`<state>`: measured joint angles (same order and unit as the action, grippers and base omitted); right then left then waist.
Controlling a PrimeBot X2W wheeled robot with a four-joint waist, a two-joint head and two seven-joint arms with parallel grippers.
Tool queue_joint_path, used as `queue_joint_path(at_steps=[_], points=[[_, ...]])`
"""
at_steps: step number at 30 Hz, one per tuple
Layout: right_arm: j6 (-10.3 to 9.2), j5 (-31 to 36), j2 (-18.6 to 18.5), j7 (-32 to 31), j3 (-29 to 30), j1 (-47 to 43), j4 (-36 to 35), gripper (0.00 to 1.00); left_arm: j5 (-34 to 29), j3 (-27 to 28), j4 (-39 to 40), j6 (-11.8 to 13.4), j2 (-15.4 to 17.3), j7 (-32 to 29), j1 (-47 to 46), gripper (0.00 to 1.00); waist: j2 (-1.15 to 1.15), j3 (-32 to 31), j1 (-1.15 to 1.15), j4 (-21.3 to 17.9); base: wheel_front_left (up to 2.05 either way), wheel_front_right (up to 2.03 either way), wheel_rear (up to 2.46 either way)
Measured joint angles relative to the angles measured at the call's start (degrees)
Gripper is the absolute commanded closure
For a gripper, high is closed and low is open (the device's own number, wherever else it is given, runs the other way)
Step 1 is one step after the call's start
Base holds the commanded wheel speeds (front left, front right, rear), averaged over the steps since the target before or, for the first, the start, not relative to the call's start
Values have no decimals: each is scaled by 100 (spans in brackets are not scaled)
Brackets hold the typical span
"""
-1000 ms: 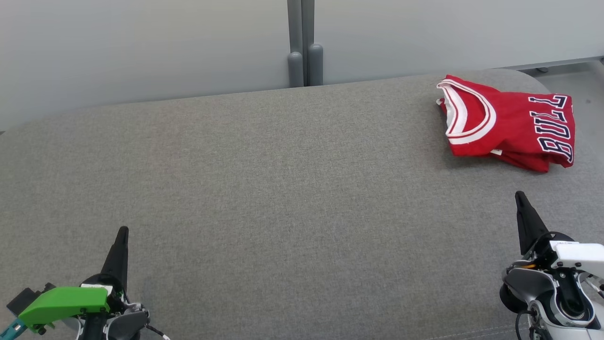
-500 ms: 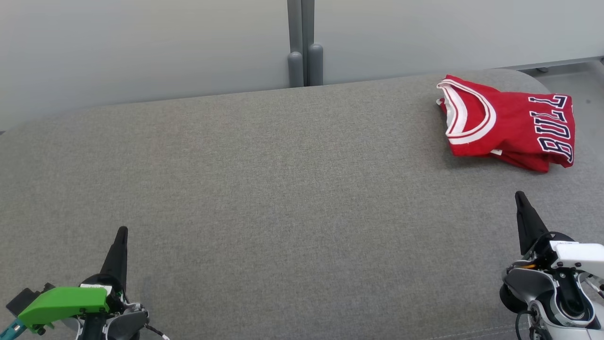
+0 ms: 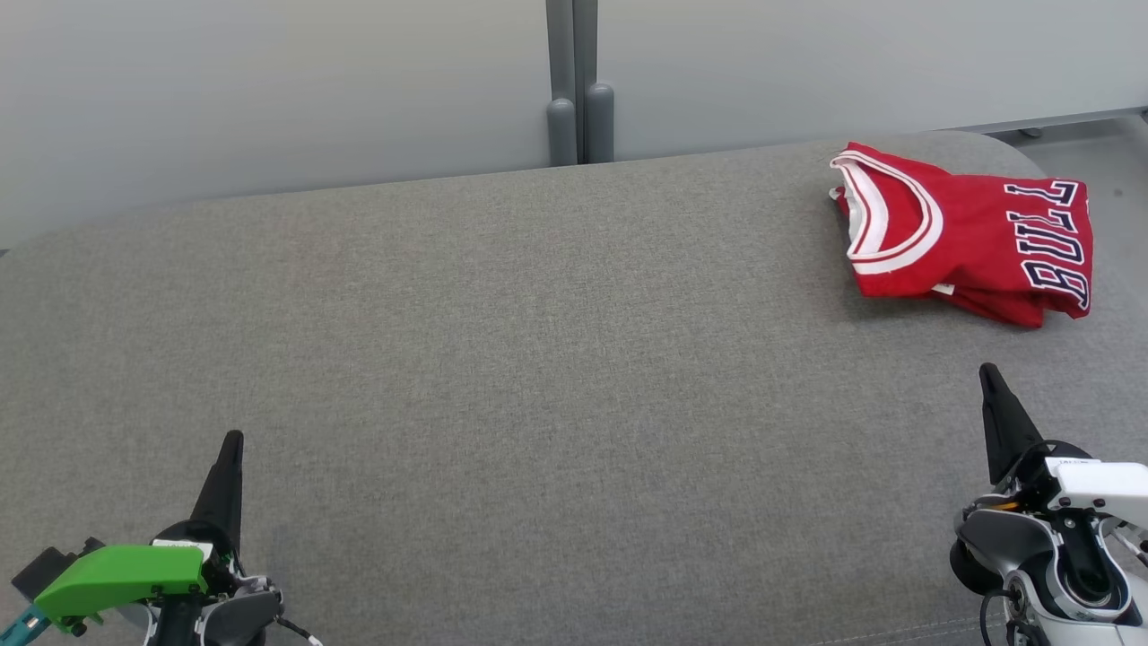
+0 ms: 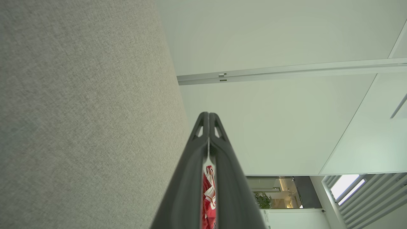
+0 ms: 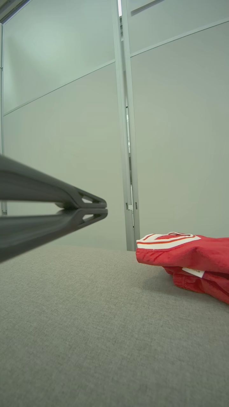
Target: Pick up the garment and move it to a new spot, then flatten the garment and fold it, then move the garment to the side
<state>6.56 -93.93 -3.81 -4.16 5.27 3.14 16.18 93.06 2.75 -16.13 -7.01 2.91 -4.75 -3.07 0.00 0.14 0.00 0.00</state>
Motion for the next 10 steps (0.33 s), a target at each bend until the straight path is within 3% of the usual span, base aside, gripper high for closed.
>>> queue_joint_path(at_steps=[10], points=[[0, 0, 1, -1, 4, 0, -1, 100, 0, 3, 0, 0, 0, -1, -1, 100, 0, 0, 0, 0, 0, 0, 0]])
